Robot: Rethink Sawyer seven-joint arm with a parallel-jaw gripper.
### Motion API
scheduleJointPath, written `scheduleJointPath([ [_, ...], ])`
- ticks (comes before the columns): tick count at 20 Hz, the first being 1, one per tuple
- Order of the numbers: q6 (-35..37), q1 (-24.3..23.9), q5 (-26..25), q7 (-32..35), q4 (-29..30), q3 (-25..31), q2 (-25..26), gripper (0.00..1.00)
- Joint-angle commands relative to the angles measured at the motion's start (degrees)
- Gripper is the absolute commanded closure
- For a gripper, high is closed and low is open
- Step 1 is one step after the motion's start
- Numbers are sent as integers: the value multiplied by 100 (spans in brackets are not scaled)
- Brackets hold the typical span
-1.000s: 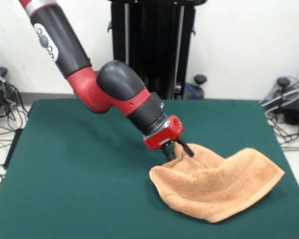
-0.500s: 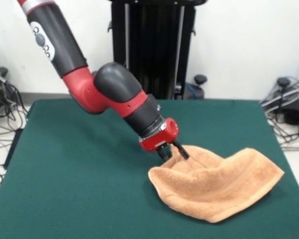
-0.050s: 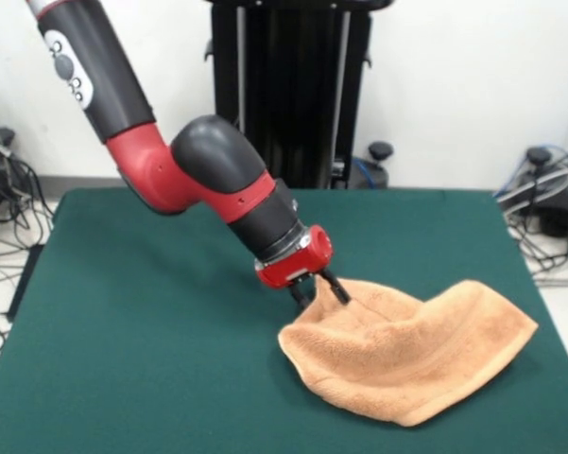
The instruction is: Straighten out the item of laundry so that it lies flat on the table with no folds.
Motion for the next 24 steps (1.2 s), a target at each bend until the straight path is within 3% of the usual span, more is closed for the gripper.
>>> scheduleJointPath([
  [1, -323, 224, -190, 516, -820, -772, -269, 0],
  [11, -479, 53, -226, 427, -835, -696, -117, 0],
  [17, -1117, 80, -380, 703, -821, -746, -166, 0],
  [21, -1129, 124, -325, 681, -826, -798, -199, 0],
  [22, -1130, 144, -303, 681, -824, -820, -214, 100],
  [24, -1188, 183, -251, 691, -813, -861, -241, 100],
])
